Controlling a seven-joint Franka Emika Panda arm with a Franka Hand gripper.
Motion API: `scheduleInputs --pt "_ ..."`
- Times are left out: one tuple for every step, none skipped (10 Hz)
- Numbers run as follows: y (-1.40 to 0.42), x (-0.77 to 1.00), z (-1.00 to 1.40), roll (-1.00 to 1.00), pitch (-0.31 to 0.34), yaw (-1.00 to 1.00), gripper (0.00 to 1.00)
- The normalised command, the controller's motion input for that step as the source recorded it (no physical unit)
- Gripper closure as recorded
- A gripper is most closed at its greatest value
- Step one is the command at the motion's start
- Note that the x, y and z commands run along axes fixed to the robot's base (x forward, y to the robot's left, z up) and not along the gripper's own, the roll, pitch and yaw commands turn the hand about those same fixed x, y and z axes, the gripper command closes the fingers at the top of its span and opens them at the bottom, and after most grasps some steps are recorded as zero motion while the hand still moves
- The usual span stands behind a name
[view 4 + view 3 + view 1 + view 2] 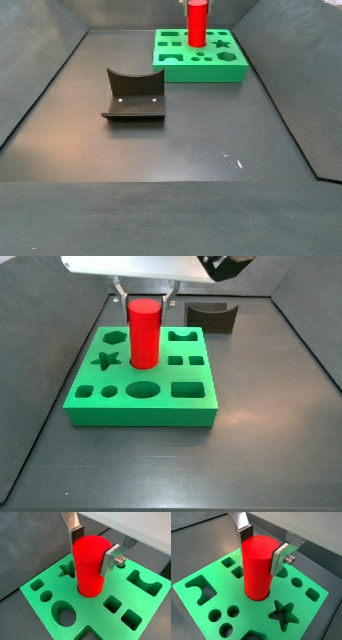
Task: Insert the round object.
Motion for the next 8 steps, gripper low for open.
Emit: scheduleInputs --pt "0.10 -0.03 -0.32 0.00 -0.034 -0.03 1.00" --pt "0.09 0.00 -0.28 -0.02 -0.040 -0.02 1.00" --pt "0.10 0.00 -0.25 0.00 -0.027 0.00 1.00" --pt "0.12 0.00 -0.29 -0.01 -0.034 0.00 1.00" --pt "0.04 0.00 -0.21 -0.05 -0.044 -0.04 1.00" --pt "0.12 0.00 0.00 -0.10 0.000 0.00 1.00" --pt "0.00 0.00 0.00 0.01 0.000 0.00 1.00" --pt "0.00 0.00 0.00 0.00 0.000 0.00 1.00"
